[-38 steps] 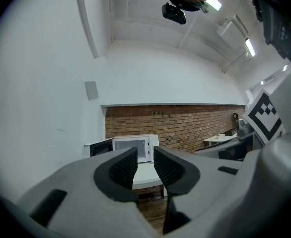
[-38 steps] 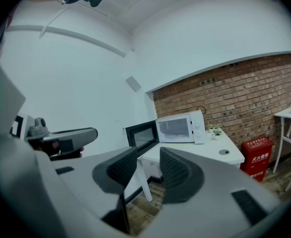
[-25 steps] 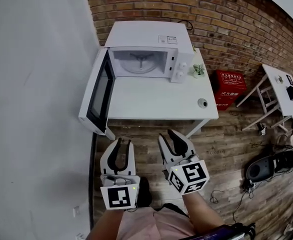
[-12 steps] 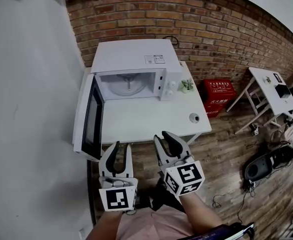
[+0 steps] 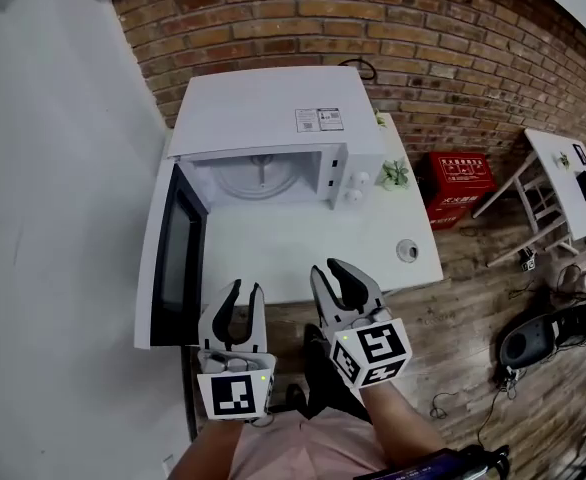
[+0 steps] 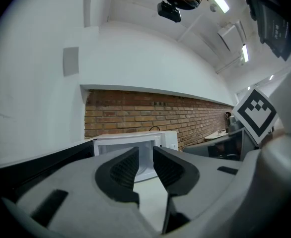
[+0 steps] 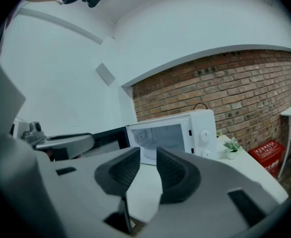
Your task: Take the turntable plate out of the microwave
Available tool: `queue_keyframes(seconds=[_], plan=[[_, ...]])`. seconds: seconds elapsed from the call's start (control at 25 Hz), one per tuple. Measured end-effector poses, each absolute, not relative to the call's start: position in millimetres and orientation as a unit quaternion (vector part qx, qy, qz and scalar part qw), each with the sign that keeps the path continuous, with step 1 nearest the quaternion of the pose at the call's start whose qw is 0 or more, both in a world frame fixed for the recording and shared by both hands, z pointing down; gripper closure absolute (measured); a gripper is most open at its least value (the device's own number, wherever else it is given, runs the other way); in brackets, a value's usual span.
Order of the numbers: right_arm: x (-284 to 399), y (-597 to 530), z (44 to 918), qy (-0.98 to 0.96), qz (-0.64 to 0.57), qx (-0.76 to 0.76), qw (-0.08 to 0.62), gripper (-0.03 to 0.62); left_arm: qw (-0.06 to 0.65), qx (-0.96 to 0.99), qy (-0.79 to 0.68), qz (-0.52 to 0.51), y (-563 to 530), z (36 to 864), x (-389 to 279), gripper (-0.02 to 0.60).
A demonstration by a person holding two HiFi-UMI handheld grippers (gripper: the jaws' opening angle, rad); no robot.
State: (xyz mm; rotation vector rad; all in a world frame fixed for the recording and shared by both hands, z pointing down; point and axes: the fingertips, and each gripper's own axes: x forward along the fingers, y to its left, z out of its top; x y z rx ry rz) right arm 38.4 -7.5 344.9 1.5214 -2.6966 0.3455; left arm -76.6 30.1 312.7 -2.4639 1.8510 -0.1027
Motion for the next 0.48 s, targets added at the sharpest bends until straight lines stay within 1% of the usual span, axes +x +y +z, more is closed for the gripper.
queue_keyframes(seconds=[0.2, 0.32, 0.48], plan=[[41, -71, 355, -0.871, 0.131, 0.473, 0.011, 0.488, 0.034, -0.789, 0.612, -0.044, -30, 312, -76, 0.488], [33, -102, 353, -0.88, 0.139, 0.455, 0.007, 0.49, 0.051, -0.779, 0.623, -0.048, -59, 306, -78, 0.489], [20, -135, 342, -0.895, 0.133, 0.427, 0.007, 0.491, 0.047, -0.767, 0.639, -0.039, -89, 293, -78, 0.489]])
